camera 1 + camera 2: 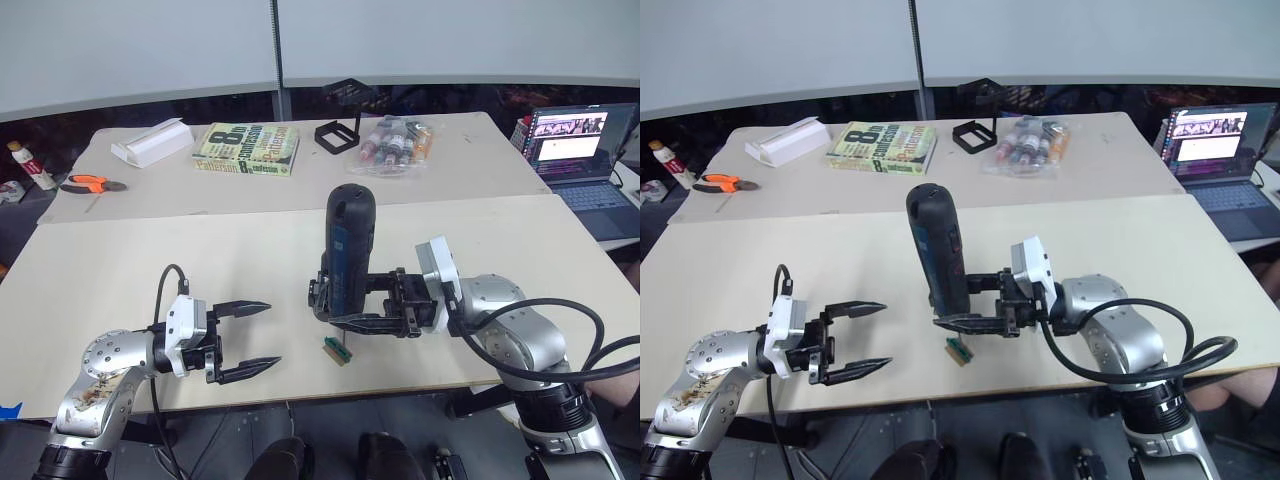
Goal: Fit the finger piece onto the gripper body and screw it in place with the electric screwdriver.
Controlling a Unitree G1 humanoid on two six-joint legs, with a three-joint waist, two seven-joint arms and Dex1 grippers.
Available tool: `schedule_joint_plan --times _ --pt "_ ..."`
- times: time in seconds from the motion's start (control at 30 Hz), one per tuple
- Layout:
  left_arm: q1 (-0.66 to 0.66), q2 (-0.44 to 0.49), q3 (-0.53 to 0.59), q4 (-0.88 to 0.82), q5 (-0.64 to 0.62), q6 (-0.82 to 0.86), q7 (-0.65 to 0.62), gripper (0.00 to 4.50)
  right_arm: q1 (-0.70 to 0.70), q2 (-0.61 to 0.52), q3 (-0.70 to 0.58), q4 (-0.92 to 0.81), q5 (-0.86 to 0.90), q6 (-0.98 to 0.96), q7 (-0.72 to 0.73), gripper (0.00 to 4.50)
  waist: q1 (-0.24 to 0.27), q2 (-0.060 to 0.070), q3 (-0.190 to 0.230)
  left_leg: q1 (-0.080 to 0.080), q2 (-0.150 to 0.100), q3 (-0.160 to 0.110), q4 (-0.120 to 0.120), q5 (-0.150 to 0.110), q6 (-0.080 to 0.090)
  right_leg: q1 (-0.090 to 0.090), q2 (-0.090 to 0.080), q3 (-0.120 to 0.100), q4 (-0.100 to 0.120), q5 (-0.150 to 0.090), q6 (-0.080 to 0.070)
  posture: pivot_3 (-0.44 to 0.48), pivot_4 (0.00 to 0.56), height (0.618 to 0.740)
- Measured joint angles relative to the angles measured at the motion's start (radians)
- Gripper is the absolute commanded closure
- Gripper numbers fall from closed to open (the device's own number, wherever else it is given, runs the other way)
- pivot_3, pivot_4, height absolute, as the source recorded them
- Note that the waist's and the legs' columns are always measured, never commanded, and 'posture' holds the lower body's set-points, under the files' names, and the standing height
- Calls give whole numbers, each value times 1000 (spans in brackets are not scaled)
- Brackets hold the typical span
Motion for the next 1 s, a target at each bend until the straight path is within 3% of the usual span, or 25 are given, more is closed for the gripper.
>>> schedule_joint_plan --times 1.0 --pt "7 -7 0 0 0 0 3 0 24 -17 15 7 -21 -4 15 2566 0 0 0 0 0 0 0 0 0 0 0 0 0 0 0 0 150 740"
